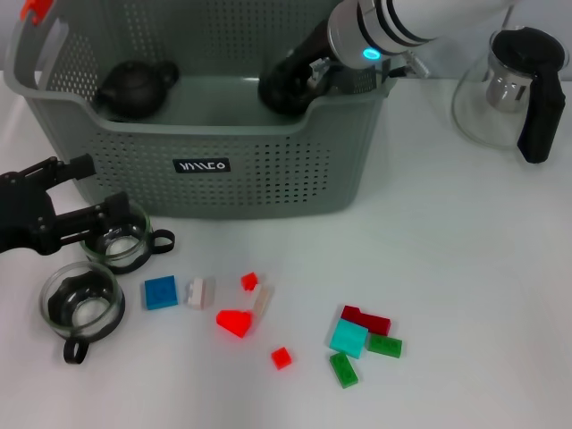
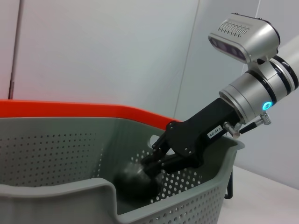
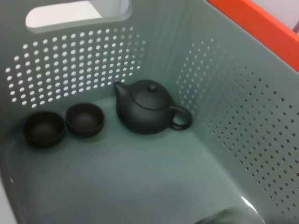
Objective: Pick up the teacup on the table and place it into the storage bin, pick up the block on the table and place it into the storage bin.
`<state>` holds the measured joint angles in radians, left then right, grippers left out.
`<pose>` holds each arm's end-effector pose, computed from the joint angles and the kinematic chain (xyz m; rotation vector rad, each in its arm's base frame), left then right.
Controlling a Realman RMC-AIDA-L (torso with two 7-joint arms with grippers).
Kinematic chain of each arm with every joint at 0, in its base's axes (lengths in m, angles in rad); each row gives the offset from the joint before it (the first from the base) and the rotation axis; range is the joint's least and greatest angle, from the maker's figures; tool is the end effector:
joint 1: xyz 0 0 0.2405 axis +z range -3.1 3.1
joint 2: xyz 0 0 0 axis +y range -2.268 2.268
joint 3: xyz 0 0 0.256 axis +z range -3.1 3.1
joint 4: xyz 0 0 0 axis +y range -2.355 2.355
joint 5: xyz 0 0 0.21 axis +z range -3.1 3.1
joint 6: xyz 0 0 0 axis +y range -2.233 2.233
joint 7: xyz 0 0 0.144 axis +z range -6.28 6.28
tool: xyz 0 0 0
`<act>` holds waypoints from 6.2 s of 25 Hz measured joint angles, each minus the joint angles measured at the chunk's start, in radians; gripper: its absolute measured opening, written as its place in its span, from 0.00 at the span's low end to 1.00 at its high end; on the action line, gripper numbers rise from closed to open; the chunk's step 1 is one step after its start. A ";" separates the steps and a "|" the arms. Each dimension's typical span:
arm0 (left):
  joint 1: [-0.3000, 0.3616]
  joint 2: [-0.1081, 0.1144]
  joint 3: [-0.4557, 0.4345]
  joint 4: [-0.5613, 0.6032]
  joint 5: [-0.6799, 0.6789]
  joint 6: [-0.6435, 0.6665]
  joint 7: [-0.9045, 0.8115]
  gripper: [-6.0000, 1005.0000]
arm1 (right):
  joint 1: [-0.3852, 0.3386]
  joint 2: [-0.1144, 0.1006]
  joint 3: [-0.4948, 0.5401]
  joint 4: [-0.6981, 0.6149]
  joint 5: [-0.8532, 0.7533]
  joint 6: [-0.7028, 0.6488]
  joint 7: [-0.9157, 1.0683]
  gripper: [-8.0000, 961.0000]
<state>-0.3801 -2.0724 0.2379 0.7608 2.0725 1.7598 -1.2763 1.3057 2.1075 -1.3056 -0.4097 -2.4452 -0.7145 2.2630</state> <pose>-0.3234 0.2785 0.0710 -2.3800 -0.6510 -0.8248 0.0525 0.4772 -0.0912 -2.5536 0.3570 -0.1566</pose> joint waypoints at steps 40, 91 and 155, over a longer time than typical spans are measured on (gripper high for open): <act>-0.063 0.013 -0.003 -0.037 -0.005 -0.042 -0.021 0.85 | -0.932 -0.012 0.369 -0.177 0.864 -0.869 -1.234 0.65; -0.259 -0.032 0.695 0.541 0.781 -0.185 -0.678 0.75 | -0.918 -0.011 0.374 -0.172 0.818 -0.850 -1.178 0.65; -0.249 -0.031 0.863 0.403 0.784 -0.249 -0.780 0.43 | -0.929 -0.015 0.399 -0.170 0.811 -0.855 -1.163 0.65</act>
<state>-0.6289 -2.1037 1.1006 1.1643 2.8562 1.5107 -2.0559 0.3764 2.0924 -0.9066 -0.5798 -1.6338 -1.5700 1.0999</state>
